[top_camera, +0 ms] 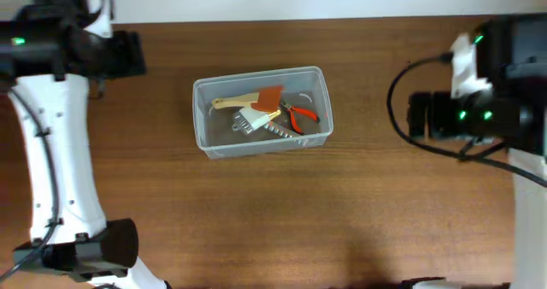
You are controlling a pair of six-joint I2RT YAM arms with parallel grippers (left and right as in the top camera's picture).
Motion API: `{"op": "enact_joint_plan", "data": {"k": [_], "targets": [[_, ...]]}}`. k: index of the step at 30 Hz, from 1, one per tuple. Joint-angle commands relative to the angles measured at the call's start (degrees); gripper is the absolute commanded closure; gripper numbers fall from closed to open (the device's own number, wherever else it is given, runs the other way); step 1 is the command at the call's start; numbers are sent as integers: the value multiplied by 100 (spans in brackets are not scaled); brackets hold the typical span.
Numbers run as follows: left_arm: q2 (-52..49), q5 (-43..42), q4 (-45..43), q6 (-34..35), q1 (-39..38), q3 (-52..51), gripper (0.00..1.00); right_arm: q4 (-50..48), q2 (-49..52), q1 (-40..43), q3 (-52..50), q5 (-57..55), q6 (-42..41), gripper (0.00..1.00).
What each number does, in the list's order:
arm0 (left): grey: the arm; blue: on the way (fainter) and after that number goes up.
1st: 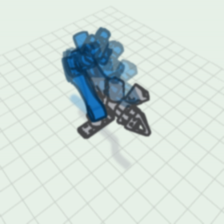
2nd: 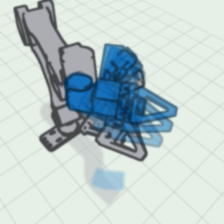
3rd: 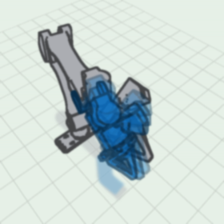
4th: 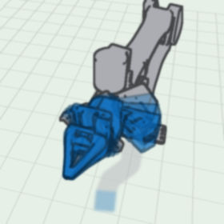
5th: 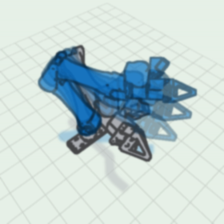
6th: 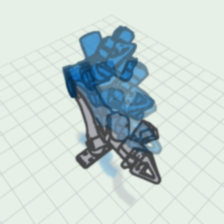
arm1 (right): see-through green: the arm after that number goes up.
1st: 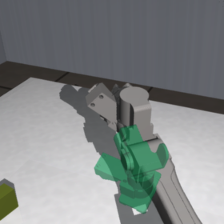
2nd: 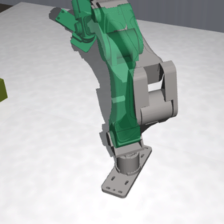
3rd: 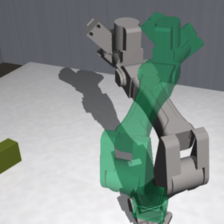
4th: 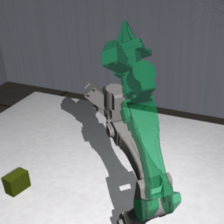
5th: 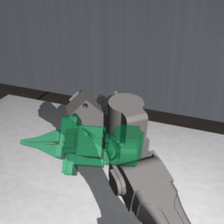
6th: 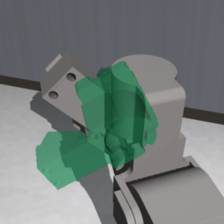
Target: Pack container
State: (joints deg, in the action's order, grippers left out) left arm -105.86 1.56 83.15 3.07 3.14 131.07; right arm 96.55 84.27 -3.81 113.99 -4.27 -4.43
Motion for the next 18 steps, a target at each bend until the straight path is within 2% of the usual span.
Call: {"op": "enact_joint_plan", "data": {"k": [1,5,6,12,18], "targets": [[-4,83,-402,83,-251,-955,25,-101,-739,-31,-887,-420,-343,1],[262,81,-1134,127,-387,-2299,25,-273,-1453,-28,-1613,-442,-361,1],[485,81,-1447,125,-424,-2876,25,-269,-1626,-31,-1829,-507,-361,2],[1915,125,-2326,120,-437,-4828,25,-398,-2070,-31,-3018,-546,-579,1],[3171,531,-2426,122,-437,-5796,25,-1010,-2111,-31,-3985,-546,-857,1]]}}
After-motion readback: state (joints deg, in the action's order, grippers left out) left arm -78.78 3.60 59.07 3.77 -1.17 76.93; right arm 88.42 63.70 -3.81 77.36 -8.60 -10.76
